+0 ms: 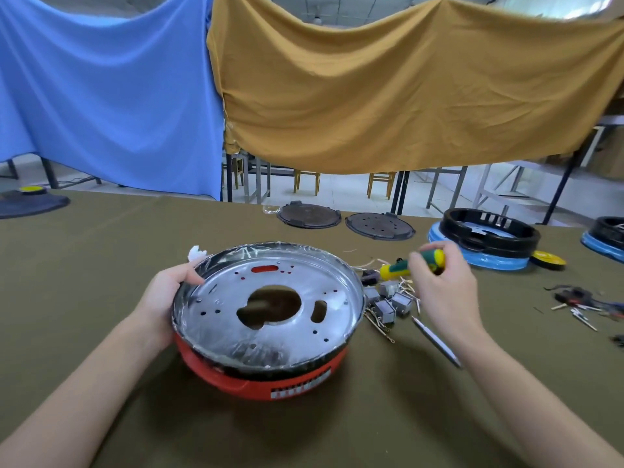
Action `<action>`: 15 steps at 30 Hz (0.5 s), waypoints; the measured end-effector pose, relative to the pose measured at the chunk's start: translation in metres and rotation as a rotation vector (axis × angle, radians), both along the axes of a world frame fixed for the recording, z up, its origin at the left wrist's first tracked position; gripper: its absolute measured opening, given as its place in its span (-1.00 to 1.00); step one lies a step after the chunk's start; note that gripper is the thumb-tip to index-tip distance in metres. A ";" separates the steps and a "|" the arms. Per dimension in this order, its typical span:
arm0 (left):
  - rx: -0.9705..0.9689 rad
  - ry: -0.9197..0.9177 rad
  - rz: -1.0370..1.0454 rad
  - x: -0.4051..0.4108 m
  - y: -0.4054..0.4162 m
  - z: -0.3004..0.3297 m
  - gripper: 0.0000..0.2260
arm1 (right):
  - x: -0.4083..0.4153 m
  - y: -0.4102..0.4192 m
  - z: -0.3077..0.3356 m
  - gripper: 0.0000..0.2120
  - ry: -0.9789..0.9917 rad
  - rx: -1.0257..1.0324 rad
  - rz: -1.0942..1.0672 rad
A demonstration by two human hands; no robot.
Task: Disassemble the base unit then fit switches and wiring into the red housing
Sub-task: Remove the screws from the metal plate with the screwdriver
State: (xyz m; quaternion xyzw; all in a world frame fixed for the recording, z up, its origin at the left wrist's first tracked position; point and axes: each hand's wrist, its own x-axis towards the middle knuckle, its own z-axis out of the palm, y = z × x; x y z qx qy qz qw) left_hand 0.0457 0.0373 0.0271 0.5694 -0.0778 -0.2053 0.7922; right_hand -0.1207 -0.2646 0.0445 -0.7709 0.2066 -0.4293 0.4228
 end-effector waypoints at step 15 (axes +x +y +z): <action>0.227 0.062 0.070 0.001 -0.008 -0.005 -0.51 | 0.043 -0.009 0.006 -0.87 -0.401 0.252 0.007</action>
